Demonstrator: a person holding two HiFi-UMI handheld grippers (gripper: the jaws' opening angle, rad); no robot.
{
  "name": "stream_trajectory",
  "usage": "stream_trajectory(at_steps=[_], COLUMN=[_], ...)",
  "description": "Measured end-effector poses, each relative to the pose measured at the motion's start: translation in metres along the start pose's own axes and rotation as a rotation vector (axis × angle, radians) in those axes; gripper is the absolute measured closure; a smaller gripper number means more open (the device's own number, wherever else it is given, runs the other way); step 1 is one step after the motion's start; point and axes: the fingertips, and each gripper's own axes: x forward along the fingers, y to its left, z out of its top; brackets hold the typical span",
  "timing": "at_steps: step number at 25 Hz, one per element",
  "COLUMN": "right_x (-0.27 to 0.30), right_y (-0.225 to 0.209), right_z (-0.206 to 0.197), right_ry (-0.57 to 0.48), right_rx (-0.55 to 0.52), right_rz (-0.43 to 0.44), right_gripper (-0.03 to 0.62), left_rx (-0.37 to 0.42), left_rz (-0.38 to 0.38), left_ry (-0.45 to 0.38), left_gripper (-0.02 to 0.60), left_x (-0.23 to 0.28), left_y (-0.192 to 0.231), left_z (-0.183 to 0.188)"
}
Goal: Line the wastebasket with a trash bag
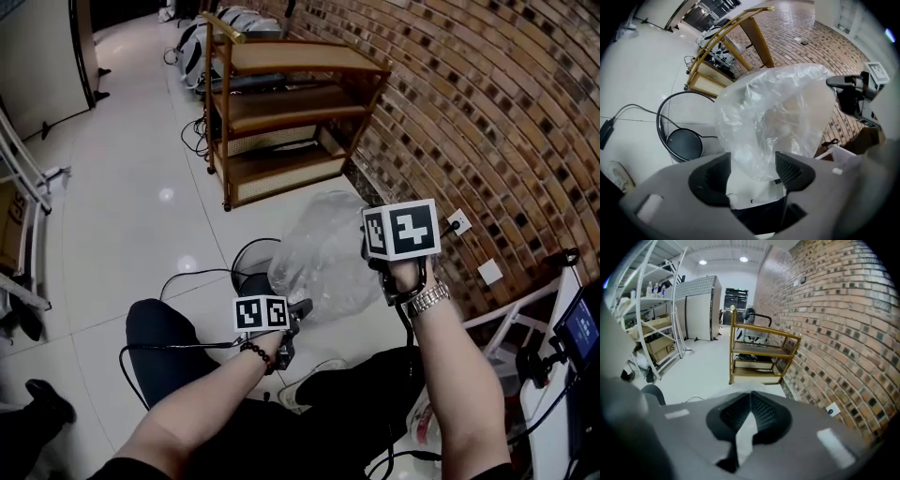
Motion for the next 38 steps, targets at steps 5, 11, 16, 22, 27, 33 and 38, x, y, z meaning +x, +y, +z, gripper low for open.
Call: stream_trajectory(at_steps=[5,11,16,22,27,33,38], right_x=[0.000,0.002,0.002,0.009,0.021,0.034,0.052], right_y=[0.005,0.012,0.019,0.026,0.038,0.055,0.062], right_z=[-0.003,-0.003,-0.004,-0.019,-0.040,-0.064,-0.091], right_ry=[-0.007,-0.013,-0.013,0.015,0.052,0.099,0.151], right_rx=[0.045,0.060,0.072,0.133,0.185,0.242,0.273], right_rz=[0.036,0.064,0.093,0.159,0.219,0.261,0.264], right_gripper=[0.592,0.592,0.592,0.592,0.592,0.592,0.592], left_rx=[0.007,0.036,0.045,0.125,0.192,0.245,0.270], left_rz=[0.067,0.116,0.097,0.093,0.113,0.145,0.172], left_ry=[-0.049,-0.173,-0.238,-0.244,-0.179,-0.065,0.030], left_gripper=[0.376,0.577,0.577,0.577,0.577,0.577,0.577], left_x=[-0.020,-0.057,-0.085,-0.134,-0.163,-0.179,-0.176], left_y=[0.018,0.034,0.034,0.024,0.018,0.017,0.023], left_z=[0.016,0.051,0.076,0.105,0.118,0.123,0.123])
